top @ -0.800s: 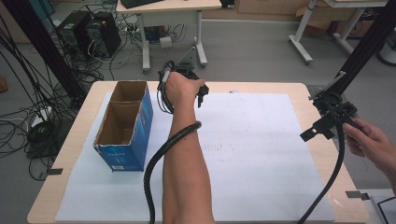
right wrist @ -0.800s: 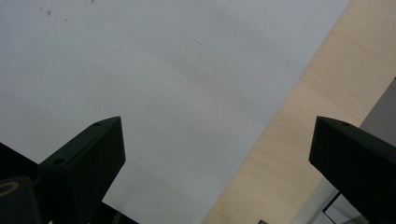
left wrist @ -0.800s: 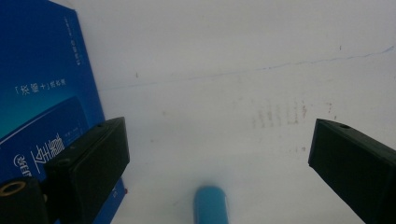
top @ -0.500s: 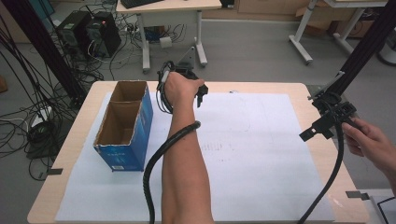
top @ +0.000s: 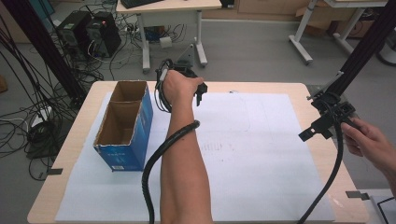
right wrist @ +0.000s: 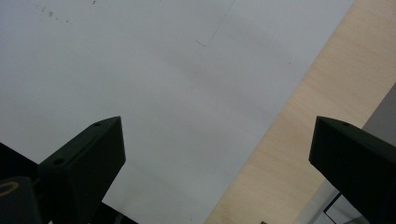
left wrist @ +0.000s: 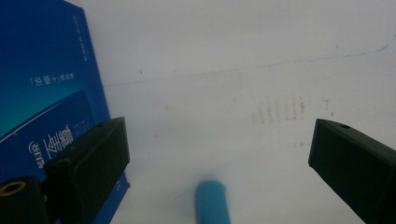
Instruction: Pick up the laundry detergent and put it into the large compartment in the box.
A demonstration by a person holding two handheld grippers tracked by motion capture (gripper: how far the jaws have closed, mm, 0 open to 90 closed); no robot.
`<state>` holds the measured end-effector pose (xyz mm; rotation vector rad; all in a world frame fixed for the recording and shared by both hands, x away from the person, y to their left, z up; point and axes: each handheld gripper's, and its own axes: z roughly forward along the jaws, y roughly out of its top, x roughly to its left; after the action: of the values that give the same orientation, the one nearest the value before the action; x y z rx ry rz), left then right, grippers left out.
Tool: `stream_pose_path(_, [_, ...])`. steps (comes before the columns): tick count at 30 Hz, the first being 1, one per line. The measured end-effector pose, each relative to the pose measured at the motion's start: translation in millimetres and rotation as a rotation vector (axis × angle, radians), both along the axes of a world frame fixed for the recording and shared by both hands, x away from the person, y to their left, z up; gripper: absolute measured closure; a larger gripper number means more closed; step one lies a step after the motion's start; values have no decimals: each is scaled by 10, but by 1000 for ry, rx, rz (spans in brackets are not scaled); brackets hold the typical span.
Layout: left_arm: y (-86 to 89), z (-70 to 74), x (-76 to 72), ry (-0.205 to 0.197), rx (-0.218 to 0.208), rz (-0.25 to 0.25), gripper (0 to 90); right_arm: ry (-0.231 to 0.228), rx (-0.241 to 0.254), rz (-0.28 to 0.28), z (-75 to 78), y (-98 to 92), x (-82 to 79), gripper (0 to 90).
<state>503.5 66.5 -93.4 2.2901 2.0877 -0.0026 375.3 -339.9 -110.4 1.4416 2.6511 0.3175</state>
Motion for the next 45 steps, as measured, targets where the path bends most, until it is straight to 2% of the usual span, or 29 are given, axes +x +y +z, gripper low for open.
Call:
stream_pose_path(12, [49,198,-177,-28,0,4,55,-6,-5,5,28,53,-51,37])
stream_pose_path(28, [72,469,-570,-62,7,11,55,-23,-6,6,92,80,-197,38])
stream_pose_path(45, [49,617,-965,-73,4,7,55,-27,5,0,142,37,-310,37])
